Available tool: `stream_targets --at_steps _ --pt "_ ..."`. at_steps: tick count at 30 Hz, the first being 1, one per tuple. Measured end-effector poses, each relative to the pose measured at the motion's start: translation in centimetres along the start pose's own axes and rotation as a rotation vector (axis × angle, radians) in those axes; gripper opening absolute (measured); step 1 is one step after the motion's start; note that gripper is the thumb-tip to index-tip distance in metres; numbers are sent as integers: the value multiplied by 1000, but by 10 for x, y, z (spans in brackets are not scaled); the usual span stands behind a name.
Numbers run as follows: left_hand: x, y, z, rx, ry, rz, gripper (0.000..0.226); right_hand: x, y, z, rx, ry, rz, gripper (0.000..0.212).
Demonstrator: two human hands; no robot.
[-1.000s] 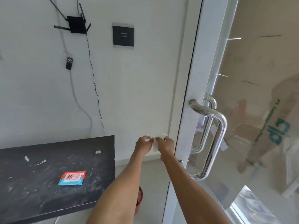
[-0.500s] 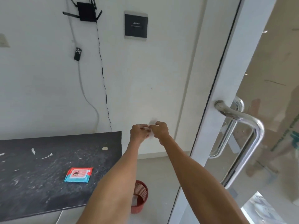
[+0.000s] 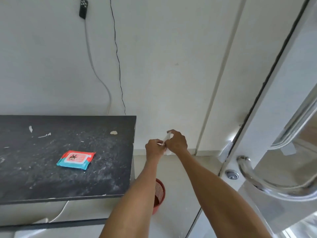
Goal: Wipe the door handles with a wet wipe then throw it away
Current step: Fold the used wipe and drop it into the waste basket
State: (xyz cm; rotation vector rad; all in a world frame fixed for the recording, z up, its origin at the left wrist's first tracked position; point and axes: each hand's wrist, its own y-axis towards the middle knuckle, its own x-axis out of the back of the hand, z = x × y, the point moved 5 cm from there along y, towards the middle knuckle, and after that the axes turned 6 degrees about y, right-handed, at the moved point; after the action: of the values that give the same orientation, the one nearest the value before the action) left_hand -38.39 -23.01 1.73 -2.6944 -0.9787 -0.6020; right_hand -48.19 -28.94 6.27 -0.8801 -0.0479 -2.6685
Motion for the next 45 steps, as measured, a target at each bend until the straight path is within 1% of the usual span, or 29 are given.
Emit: stream_targets --at_steps 3,6,8,11,14,15,17,19,20,22,23,26,31,34,39,45 --pt "-36 6 66 10 50 -25 19 -48 14 -64 15 36 34 18" --pt "-75 16 137 1 123 -31 21 -96 28 -133 47 40 25 22" --pt "-97 23 184 21 156 -30 21 -126 35 -174 27 43 45 18" --pt "-141 43 273 19 237 -42 20 -193 52 -255 53 17 85 19" --pt "-174 59 348 21 289 -59 15 -255 66 -321 89 -22 113 18" --pt "-185 63 372 28 304 -51 13 -276 69 -343 91 -43 130 16" --pt "-202 69 411 45 354 -8 13 -309 77 -376 73 -83 160 21" --pt "-222 76 451 18 463 62 14 -341 80 -405 86 -145 216 18" --pt "-229 80 468 -12 524 98 21 -356 82 -416 97 -167 251 21" --pt "-239 84 494 -50 616 167 42 -376 82 -432 86 -220 330 32" --pt "-242 85 506 -45 632 201 47 -385 81 -440 76 -251 363 37" --pt "-248 88 528 -39 686 233 45 -401 80 -457 67 -303 407 43" --pt "-251 88 526 -64 709 200 40 -399 85 -458 59 -318 376 45" --pt "-252 90 522 -71 685 195 42 -394 89 -456 60 -309 336 42" --pt "-253 91 517 -87 698 195 32 -388 88 -452 74 -316 309 37" --pt "-249 88 512 -117 723 166 37 -383 79 -444 87 -293 291 37"
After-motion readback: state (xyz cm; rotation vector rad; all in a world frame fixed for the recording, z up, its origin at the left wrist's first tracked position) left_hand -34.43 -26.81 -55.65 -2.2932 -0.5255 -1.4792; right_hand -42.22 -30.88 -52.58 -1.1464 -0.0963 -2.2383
